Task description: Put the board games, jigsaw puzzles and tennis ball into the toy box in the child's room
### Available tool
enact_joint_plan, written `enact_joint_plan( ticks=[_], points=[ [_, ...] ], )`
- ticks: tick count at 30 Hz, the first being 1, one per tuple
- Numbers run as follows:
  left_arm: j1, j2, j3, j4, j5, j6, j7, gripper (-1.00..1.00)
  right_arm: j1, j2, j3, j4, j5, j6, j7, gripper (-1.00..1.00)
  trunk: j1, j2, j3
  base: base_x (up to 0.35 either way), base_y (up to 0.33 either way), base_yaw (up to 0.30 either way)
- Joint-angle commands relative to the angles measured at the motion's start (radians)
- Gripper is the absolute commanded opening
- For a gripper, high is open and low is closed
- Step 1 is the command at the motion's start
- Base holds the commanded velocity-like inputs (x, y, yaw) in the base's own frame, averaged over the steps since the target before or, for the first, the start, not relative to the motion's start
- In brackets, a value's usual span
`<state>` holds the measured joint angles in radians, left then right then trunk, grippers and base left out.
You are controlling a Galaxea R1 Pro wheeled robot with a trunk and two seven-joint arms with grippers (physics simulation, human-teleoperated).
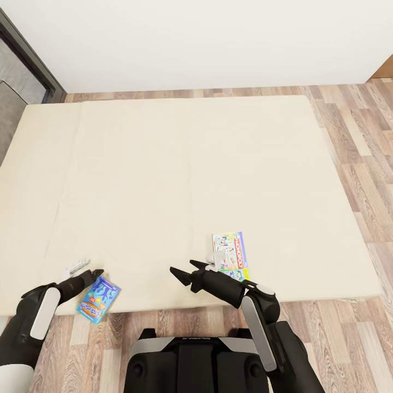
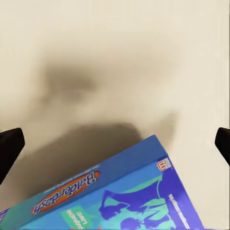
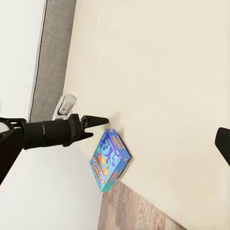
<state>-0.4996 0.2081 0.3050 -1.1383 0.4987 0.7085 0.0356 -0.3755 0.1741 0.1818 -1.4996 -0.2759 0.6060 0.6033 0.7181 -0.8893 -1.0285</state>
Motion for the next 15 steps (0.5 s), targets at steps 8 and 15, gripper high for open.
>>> enact_joint_plan(
  ticks=[8,15],
  points=[
    [0.039,0.001,0.058,-0.134,0.007,0.049,-0.028,1.0,0.0,0.0,-0.001,-0.001,-0.007,0.008,0.0,1.0,0.0,-0.001,-0.001,0.0,0.0,0.0],
    [0.062,0.031,0.114,-0.243,0.009,0.152,-0.082,1.0,0.0,0.0,-0.001,-0.001,-0.008,0.008,0.0,1.0,0.0,-0.001,-0.001,0.0,0.0,0.0]
  ],
)
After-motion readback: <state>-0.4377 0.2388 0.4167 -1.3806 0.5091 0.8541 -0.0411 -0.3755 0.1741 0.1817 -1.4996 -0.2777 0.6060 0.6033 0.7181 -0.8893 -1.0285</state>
